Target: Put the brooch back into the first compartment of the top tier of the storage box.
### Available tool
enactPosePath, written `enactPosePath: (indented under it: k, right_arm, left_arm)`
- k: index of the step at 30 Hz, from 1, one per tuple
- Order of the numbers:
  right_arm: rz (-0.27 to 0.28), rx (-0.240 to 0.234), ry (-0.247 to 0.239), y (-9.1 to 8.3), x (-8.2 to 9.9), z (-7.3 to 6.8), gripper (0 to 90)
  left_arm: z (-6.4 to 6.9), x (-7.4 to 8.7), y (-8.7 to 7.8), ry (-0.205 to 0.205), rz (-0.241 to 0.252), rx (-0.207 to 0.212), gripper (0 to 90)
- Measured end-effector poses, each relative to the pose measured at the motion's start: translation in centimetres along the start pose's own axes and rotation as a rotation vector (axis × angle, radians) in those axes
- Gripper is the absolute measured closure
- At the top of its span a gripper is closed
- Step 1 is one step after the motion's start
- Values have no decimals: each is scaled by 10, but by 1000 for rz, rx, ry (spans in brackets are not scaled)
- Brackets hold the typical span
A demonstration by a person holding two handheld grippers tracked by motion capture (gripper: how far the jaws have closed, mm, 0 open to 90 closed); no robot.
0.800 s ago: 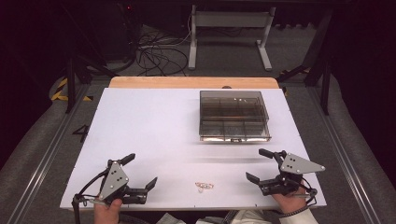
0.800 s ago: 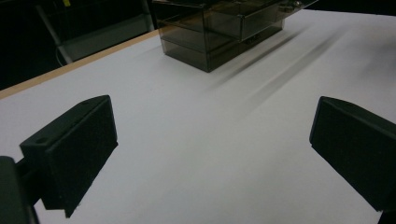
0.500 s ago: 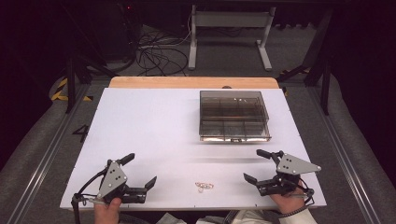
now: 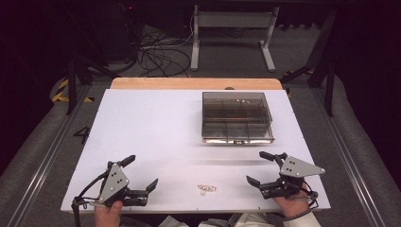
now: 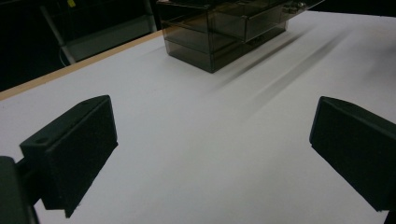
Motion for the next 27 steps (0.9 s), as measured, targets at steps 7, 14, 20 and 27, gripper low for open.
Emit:
enactPosePath:
  k: [7,14,20,27]
  right_arm:
    - [-6,-10,8,2,-2,0,90]
    - [-27,-32,-6,9,-10,-4,95]
    - [-37,-61,-5,17,-18,-6,102]
    - [-33,-99,-10,25,-28,-9,104]
  left_arm:
    - [-2,0,-1,-17,5,2,16]
    - [-2,1,-1,-10,-1,-1,17]
    - [-1,1,0,-8,-6,-4,17]
    - [-1,1,0,-5,-6,-7,17]
Point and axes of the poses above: each handheld gripper's, and its own axes: y roughly forward along the jaws, x roughly out of its underside, z roughly to its right, the point moved 6 cm from there along y, roughly forward along the jaws, and after that the axes turned 5 degrees about z, right-handed, at the moved point
